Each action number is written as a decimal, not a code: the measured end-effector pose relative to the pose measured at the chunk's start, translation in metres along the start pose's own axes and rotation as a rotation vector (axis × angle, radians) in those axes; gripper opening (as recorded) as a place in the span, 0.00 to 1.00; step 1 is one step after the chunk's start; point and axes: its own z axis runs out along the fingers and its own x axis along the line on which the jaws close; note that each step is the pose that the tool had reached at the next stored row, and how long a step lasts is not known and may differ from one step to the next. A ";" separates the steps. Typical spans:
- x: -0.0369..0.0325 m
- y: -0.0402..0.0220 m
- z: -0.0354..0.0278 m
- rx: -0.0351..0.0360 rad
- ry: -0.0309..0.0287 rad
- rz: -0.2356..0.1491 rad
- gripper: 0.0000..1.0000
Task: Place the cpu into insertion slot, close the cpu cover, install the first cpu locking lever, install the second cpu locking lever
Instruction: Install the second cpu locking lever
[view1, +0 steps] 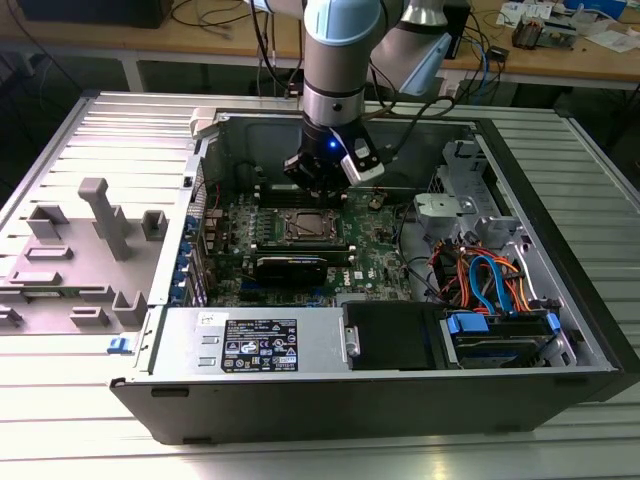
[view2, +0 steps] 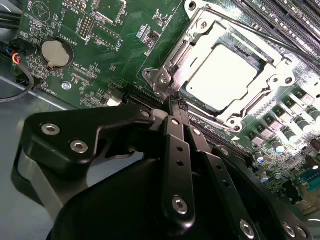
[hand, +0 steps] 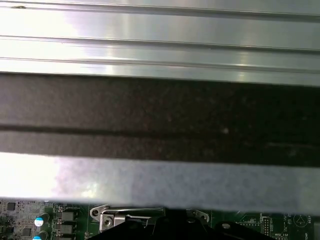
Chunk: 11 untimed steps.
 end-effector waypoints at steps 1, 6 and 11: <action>0.0000 0.0000 0.0000 0.0000 0.0000 0.000 0.11; 0.0000 -0.0001 0.0000 0.0000 -0.0001 0.000 0.11; 0.0001 -0.0007 -0.0001 0.0000 0.0000 0.000 0.11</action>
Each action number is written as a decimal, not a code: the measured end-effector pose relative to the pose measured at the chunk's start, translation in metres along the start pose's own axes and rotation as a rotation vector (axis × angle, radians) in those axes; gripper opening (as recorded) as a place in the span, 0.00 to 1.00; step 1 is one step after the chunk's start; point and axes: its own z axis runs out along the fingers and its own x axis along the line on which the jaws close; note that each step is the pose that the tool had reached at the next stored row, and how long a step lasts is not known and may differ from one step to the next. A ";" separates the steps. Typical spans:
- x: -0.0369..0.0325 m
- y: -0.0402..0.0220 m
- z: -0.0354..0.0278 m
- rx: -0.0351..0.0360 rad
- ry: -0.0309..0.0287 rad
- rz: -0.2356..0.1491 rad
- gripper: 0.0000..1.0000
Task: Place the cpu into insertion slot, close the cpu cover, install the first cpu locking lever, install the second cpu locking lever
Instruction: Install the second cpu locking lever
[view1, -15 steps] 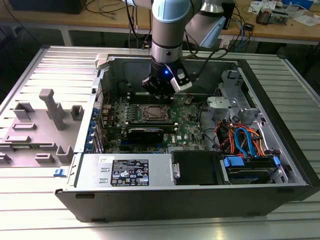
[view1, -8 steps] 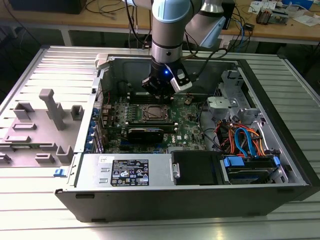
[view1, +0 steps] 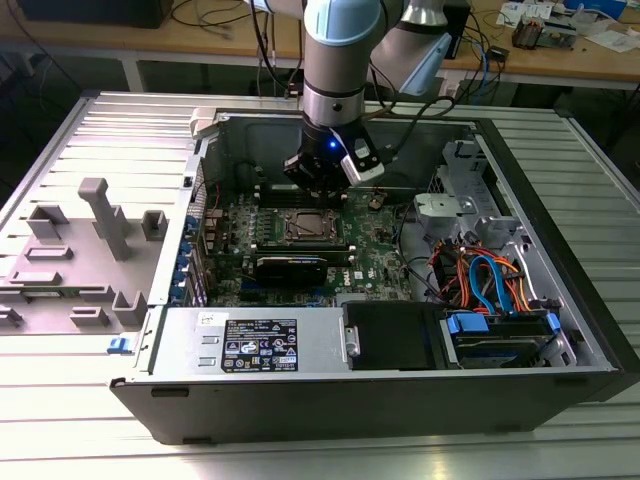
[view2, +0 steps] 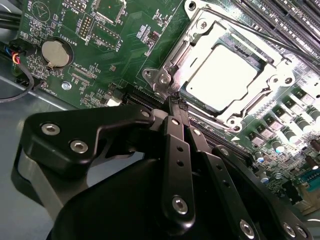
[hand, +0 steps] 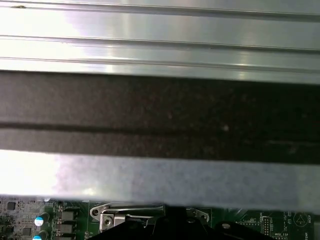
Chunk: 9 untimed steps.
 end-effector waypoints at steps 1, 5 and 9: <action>0.0000 -0.0014 -0.0001 0.0001 0.0000 0.000 0.11; 0.0003 -0.0056 -0.0002 0.0000 -0.0001 0.000 0.11; 0.0006 -0.0112 -0.0003 0.0000 0.0000 0.000 0.11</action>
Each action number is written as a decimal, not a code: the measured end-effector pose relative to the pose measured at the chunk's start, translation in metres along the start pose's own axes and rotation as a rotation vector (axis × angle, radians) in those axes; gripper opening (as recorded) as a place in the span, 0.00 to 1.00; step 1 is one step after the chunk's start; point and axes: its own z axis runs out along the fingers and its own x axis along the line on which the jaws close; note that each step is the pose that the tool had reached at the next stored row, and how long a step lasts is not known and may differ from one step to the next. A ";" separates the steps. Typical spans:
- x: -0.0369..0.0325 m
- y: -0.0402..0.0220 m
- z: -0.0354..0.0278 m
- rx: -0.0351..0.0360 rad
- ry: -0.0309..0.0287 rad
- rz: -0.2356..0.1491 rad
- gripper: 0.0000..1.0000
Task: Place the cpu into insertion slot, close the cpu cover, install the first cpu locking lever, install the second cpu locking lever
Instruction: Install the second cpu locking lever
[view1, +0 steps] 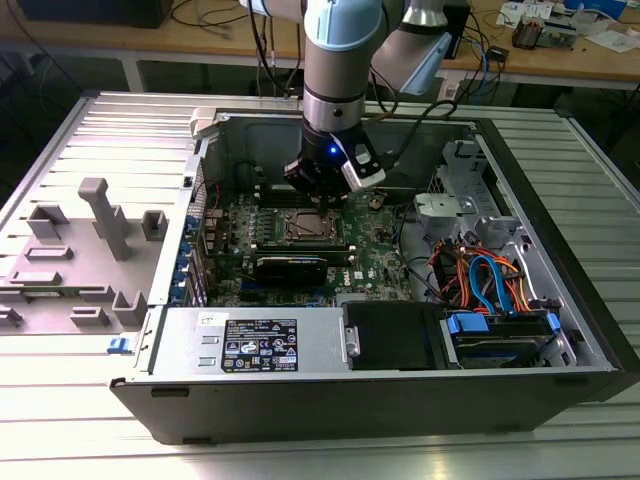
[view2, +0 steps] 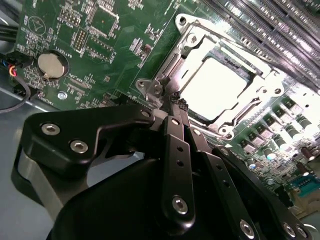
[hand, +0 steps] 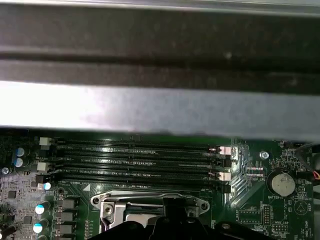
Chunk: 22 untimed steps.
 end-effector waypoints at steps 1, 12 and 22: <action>0.0001 -0.0018 -0.0001 0.0001 0.0000 0.000 0.11; 0.0006 -0.0079 -0.0032 0.0005 0.0000 0.000 0.11; 0.0009 -0.0148 -0.0124 0.0012 -0.0001 0.000 0.11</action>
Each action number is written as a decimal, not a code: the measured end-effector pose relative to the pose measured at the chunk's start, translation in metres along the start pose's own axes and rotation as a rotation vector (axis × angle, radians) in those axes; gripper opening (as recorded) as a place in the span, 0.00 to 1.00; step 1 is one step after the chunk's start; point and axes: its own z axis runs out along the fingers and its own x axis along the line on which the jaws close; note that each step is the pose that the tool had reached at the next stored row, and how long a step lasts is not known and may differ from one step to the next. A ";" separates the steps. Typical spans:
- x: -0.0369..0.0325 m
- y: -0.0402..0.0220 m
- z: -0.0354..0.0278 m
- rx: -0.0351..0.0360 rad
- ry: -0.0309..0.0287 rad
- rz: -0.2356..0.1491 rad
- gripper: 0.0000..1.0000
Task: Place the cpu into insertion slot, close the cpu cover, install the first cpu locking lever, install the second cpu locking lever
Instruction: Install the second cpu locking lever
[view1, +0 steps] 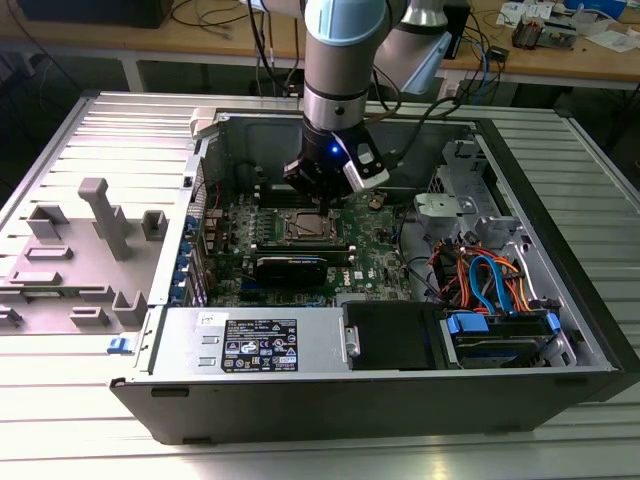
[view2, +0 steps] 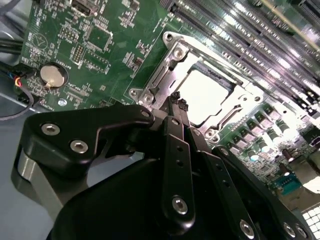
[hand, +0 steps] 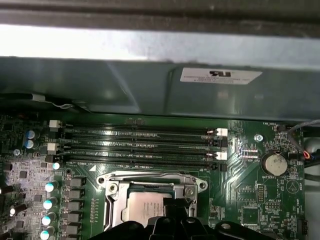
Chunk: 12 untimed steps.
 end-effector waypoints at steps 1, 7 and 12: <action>0.0001 -0.0010 -0.0001 0.0001 0.0000 0.000 0.11; 0.0004 -0.0070 -0.0005 0.0007 0.0001 0.000 0.11; 0.0004 -0.0073 -0.0005 0.0007 0.0000 0.000 0.11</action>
